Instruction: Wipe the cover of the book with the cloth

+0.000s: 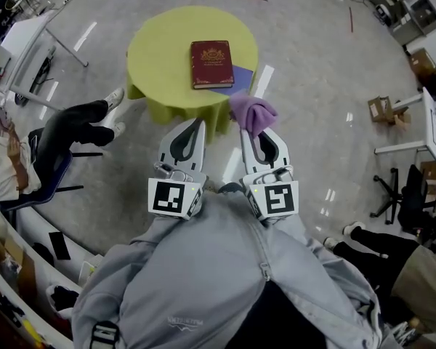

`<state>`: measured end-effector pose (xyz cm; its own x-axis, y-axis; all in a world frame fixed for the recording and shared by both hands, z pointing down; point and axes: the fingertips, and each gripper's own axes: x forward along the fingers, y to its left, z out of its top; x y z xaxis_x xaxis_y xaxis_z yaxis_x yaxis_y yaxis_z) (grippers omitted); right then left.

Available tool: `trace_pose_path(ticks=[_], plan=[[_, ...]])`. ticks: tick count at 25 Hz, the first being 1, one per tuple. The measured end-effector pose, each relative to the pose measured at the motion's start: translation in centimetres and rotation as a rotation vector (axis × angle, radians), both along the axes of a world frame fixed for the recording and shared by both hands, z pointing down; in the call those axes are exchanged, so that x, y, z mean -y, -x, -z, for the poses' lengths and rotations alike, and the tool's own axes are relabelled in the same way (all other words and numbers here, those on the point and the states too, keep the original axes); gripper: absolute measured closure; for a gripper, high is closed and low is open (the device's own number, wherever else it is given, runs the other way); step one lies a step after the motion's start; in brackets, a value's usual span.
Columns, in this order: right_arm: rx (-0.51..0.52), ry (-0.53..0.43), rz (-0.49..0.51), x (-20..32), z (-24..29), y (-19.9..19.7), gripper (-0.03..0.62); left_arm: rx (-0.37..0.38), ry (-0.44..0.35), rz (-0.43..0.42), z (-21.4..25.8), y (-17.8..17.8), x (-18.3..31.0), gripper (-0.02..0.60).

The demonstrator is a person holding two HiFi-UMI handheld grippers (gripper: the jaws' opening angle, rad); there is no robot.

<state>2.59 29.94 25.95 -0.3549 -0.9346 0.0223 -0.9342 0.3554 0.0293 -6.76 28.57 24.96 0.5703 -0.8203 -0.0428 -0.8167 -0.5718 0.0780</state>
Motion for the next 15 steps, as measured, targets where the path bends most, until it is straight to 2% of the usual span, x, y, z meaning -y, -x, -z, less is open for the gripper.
trace_pose_path(ticks=[15], plan=[[-0.004,-0.033,-0.016,5.2,0.4,-1.0,0.522,-0.007,-0.018,-0.001,0.0,-0.5,5.3,0.563]])
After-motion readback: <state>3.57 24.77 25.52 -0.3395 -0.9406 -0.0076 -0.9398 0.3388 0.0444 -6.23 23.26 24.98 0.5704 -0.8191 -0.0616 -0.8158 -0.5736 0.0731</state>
